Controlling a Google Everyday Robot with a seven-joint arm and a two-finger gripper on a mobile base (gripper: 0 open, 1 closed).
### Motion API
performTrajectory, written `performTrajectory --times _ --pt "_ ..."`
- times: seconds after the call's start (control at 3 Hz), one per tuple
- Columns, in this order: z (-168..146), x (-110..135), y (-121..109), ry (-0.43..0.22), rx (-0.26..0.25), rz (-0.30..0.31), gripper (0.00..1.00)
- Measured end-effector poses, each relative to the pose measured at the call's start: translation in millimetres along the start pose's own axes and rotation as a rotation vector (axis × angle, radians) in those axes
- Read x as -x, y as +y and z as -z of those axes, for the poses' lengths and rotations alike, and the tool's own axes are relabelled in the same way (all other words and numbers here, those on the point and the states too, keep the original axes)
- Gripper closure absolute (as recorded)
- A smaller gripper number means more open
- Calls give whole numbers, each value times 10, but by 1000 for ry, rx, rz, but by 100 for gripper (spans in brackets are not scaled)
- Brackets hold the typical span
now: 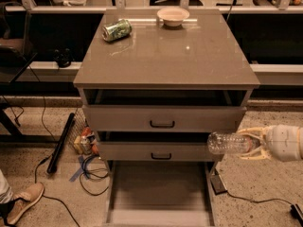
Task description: Pick water bottle from bottom drawer and place on counter
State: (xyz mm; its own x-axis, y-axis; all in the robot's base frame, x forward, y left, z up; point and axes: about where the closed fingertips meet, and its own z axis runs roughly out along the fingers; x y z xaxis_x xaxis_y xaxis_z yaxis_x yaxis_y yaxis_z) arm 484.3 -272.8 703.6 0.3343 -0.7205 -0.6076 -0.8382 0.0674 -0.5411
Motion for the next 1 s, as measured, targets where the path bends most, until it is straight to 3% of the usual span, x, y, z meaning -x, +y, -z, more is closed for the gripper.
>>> performTrajectory --times 0.33,1.0 --pt "576 319 -388 -5 -96 41 100" --pt "628 397 -561 -12 -95 55 100"
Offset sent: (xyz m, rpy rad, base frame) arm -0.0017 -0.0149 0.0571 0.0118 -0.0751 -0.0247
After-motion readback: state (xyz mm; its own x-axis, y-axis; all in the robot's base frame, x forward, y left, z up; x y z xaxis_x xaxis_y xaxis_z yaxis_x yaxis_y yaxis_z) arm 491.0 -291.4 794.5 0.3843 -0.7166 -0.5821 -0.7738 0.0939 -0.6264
